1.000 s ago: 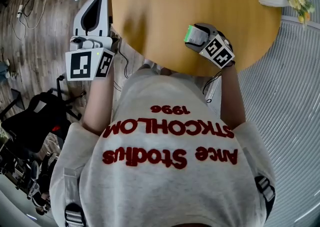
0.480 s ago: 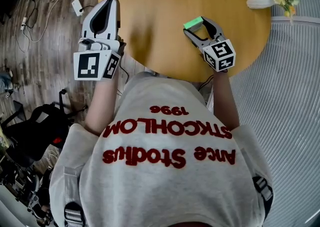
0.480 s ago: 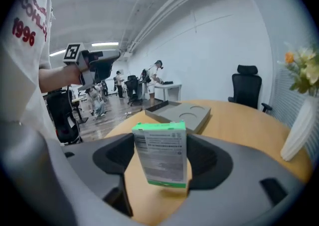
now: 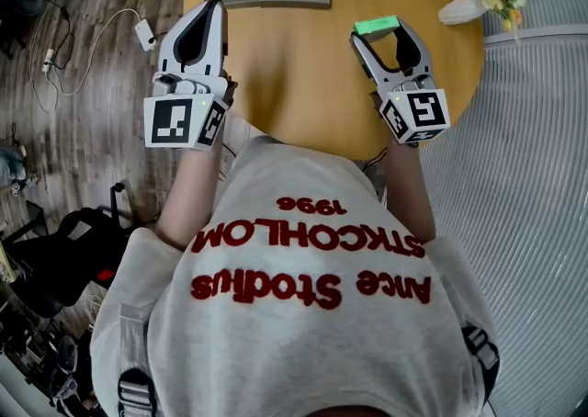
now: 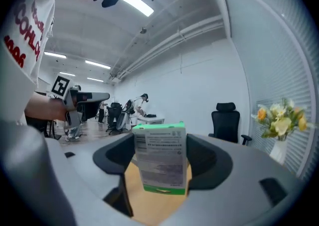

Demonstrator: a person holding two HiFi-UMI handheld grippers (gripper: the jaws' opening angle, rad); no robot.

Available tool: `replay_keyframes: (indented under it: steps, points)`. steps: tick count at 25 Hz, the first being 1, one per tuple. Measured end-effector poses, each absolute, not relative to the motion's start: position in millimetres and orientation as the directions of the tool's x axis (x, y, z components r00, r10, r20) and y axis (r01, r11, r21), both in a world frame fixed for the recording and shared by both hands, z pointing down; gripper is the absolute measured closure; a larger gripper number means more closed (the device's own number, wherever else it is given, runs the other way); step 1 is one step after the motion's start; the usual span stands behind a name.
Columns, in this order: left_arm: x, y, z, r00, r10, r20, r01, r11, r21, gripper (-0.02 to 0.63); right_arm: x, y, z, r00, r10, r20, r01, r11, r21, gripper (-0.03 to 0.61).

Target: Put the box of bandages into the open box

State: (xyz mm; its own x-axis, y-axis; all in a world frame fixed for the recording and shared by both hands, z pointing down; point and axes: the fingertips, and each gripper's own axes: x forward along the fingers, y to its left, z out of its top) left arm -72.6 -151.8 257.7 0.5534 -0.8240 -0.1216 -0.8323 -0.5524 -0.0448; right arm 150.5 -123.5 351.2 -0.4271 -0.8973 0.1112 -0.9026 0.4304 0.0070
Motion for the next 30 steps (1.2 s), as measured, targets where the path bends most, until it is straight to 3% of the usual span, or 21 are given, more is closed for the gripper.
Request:
replay_keyframes:
  steps: [12, 30]
  points:
    - [-81.6, -153.7, 241.7, 0.552, -0.816, -0.174, -0.833, -0.547, -0.076, 0.607, 149.1, -99.8, 272.8, -0.395, -0.917, -0.06, -0.913, 0.385, 0.135, 0.252]
    - [-68.1, -152.7, 246.0, 0.544, -0.822, -0.168, -0.839, -0.538, -0.088, 0.607, 168.5, -91.1, 261.6, -0.381, -0.919, -0.1, -0.92, 0.366, 0.139, 0.252]
